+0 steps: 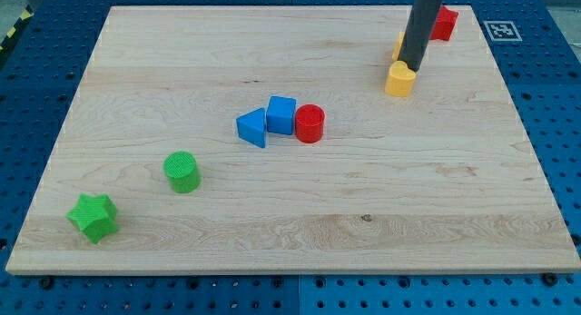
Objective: Move the yellow heart a bit up
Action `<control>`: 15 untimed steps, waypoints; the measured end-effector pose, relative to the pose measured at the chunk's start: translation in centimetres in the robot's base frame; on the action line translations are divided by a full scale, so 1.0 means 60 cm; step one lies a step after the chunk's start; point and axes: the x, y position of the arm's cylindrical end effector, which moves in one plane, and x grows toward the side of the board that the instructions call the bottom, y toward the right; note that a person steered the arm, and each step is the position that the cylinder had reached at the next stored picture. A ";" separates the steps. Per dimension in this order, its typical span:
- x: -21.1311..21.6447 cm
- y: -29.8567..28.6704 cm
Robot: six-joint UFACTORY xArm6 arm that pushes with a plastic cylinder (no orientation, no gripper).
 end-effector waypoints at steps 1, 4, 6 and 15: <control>0.000 -0.016; -0.029 0.063; 0.009 0.063; 0.070 -0.021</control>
